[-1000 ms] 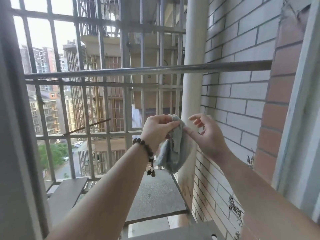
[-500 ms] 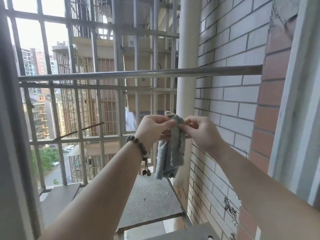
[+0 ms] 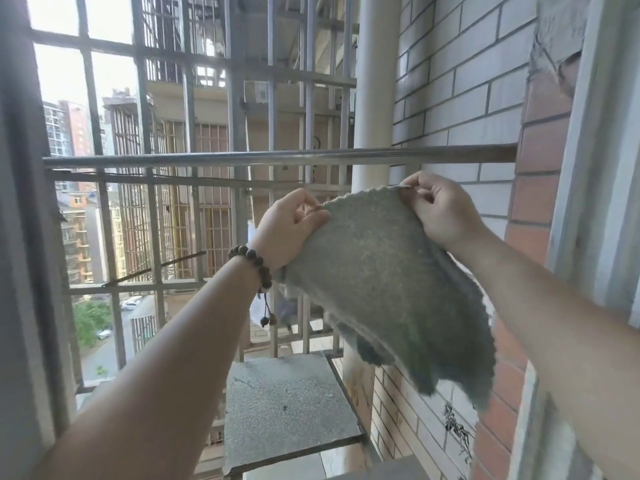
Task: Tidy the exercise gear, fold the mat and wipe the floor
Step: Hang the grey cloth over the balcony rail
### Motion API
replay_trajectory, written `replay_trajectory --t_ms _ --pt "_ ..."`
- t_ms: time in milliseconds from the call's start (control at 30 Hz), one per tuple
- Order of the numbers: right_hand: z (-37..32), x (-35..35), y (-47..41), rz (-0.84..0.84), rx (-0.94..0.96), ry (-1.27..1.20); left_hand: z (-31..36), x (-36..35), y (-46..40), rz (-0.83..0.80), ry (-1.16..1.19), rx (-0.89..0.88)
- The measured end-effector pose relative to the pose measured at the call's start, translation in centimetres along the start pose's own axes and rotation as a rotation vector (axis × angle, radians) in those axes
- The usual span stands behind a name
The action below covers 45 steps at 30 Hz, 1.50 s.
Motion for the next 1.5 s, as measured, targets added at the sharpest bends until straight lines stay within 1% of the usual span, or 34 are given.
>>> replay_trajectory --t_ms 67,100,167,233,300,367,433,500,533,567,633,667,700,767,800,833,867,933,1000,1100,1133,1167,1200,1233,1267,1300,1333,1400,1467,1500 --pt "-0.9 1.0 -1.0 0.011 0.047 0.106 -0.1 0.4 -0.4 -0.072 -0.09 -0.027" --pt "-1.4 1.5 -1.4 0.024 0.071 0.162 -0.1 0.8 -0.6 -0.083 -0.171 -0.051" --pt "-2.1 2.5 -2.1 0.046 0.089 0.22 -0.2 2.0 -1.1 -0.046 -0.3 -0.084" --pt "-2.2 3.0 -2.4 -0.006 0.07 0.264 -1.0 3.3 -1.6 0.01 -0.294 -0.061" --pt "-2.0 3.1 -2.4 -0.114 0.054 0.358 -1.9 4.3 -1.9 0.057 -0.227 -0.039" --pt "-1.7 3.6 -2.3 -0.144 0.069 0.479 -2.6 5.1 -2.4 0.12 -0.215 -0.029" --pt "-1.4 4.1 -2.6 -0.085 0.101 0.588 -2.6 6.0 -2.8 0.218 -0.216 -0.029" --pt "-1.3 4.9 -2.9 0.051 0.103 0.718 -2.2 6.9 -3.3 0.324 -0.166 0.003" --pt "-1.3 5.6 -3.0 0.145 0.088 0.769 -2.3 7.2 -3.6 0.357 -0.075 0.05" --pt "-1.2 6.3 -3.2 0.229 0.06 0.78 -2.4 7.4 -3.9 0.372 0.066 0.118" --pt "-0.8 7.1 -3.8 0.329 0.003 0.694 -2.8 7.2 -4.5 0.367 0.406 0.271" --pt "-0.6 7.2 -4.2 0.361 -0.027 0.597 -2.7 7.1 -4.9 0.364 0.538 0.302" --pt "-0.2 7.5 -4.8 0.4 -0.076 0.44 -2.4 7.3 -5.6 0.367 0.632 0.294" --pt "1.1 7.5 -6.1 0.462 -0.224 -0.009 -1.6 7.8 -7.1 0.384 0.758 0.225" --pt "1.5 7.3 -6.8 0.485 -0.282 -0.191 -1.3 8.2 -8.0 0.403 0.781 0.199" --pt "1.5 7.3 -7.6 0.496 -0.306 -0.269 -1.1 8.7 -8.9 0.428 0.788 0.181" --pt "1.1 7.3 -8.6 0.496 -0.297 -0.254 -0.9 9.1 -9.8 0.45 0.786 0.167" --pt "-0.1 7.7 -10.9 0.491 -0.217 -0.131 -0.6 10.0 -12.0 0.482 0.748 0.136" --pt "-1.0 7.8 -12.8 0.492 -0.145 0.021 -0.2 10.6 -14.2 0.483 0.628 0.097" --pt "-1.2 7.6 -15.5 0.499 -0.101 0.193 1.0 10.6 -16.9 0.452 0.41 0.017" --pt "-1.1 7.3 -16.3 0.484 -0.092 0.251 1.5 10.0 -17.6 0.406 0.353 -0.005" --pt "-0.8 6.8 -17.1 0.439 -0.097 0.324 2.2 8.8 -18.2 0.32 0.266 -0.019" --pt "-0.4 5.9 -17.7 0.342 -0.114 0.425 2.7 7.3 -18.6 0.197 0.119 -0.024" --pt "0.5 4.8 -18.5 0.199 -0.152 0.536 2.6 5.7 -18.8 0.074 -0.058 -0.01" --pt "1.4 3.5 -18.7 0.04 -0.187 0.633 2.2 4.7 -18.9 -0.014 -0.228 0.0" --pt "1.9 2.5 -18.6 -0.089 -0.201 0.697 2.1 4.3 -18.8 -0.05 -0.341 -0.003" --pt "2.1 2.2 -18.5 -0.155 -0.198 0.727 2.0 4.2 -18.8 -0.062 -0.41 -0.01" --pt "1.0 2.6 -17.9 -0.133 -0.158 0.711 2.3 5.0 -18.7 0.007 -0.494 -0.059" --pt "-0.3 2.9 -17.1 -0.129 -0.092 0.683 2.3 6.2 -18.7 0.094 -0.495 -0.08" --pt "-0.7 2.7 -16.6 -0.162 -0.075 0.675 2.0 6.6 -18.6 0.104 -0.454 -0.072"
Point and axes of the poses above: each hand's wrist, its own y-axis away from the middle knuckle, its own x-axis out of the back of the hand, z = x × y, the point moved 9 cm from there along -y, towards the middle knuckle, and after that the axes turned 1 degree about -z, right-handed, at the moved point
